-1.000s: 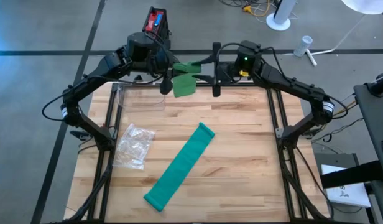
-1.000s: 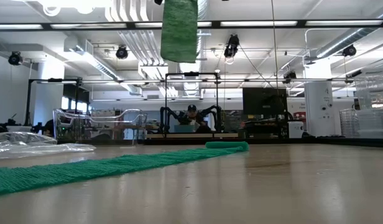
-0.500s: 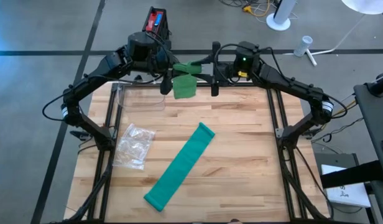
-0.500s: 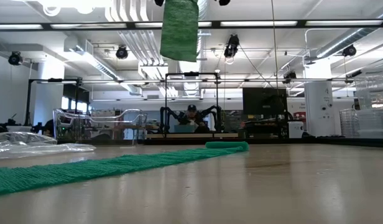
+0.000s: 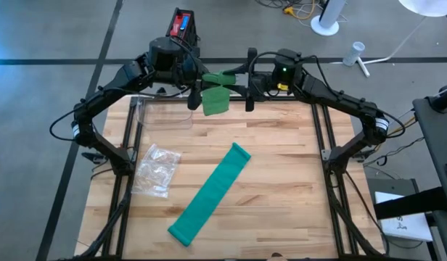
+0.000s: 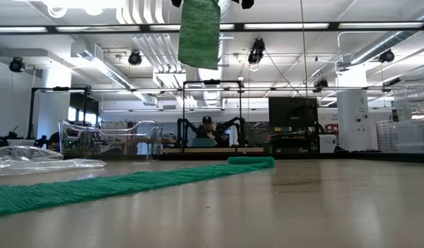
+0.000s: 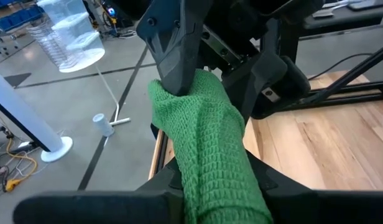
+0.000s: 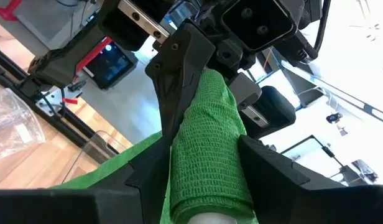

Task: Roll bandage
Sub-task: Roll the green bandage

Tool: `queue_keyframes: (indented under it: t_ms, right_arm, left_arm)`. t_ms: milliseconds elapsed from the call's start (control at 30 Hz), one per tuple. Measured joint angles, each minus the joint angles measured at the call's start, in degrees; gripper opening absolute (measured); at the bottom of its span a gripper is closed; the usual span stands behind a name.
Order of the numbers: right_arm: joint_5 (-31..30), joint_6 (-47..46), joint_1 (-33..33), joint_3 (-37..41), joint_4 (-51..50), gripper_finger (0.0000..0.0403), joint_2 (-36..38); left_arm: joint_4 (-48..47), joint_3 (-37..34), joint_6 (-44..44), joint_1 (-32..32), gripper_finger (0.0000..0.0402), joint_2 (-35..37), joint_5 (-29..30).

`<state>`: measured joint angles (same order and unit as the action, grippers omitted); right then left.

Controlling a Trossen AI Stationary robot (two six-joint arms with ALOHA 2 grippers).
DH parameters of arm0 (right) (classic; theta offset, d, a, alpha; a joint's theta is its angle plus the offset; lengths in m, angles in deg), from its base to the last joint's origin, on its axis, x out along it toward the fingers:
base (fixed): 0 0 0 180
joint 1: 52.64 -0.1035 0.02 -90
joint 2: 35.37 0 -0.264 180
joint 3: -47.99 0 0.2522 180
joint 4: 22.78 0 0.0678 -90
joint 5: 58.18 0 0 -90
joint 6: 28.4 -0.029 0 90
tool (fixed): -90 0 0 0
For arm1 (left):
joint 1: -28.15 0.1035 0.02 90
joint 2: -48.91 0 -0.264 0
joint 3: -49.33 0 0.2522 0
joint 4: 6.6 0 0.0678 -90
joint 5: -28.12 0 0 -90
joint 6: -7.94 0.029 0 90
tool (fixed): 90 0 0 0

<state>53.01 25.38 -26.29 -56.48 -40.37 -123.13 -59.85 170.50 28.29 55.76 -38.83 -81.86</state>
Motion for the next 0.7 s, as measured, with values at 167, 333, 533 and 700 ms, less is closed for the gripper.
queue_keyframes:
  t_ms: [167, 333, 533, 700]
  right_arm:
    - [0.2, -1.1, 0.0, 0.0, -0.4, 0.0163, -0.2]
    - [0.2, -0.8, -0.1, 0.0, -0.6, 0.011, -0.1]
    - [-0.3, -0.9, -0.2, 0.1, -0.8, 0.0038, 1.1]
    - [-1.0, -3.6, -0.2, 0.3, -1.1, 0.0038, 2.8]
  left_arm:
    - [0.2, 0.0, 2.5, -0.5, 0.0065, 0.0, -1.6]
    - [0.3, 0.0, 3.7, -0.8, 0.0065, 0.0, -1.7]
    - [0.5, -0.4, 6.3, -1.0, 0.0092, 0.0, 1.2]
    - [2.4, -3.7, 6.6, -0.6, 0.0145, 0.3, 2.3]
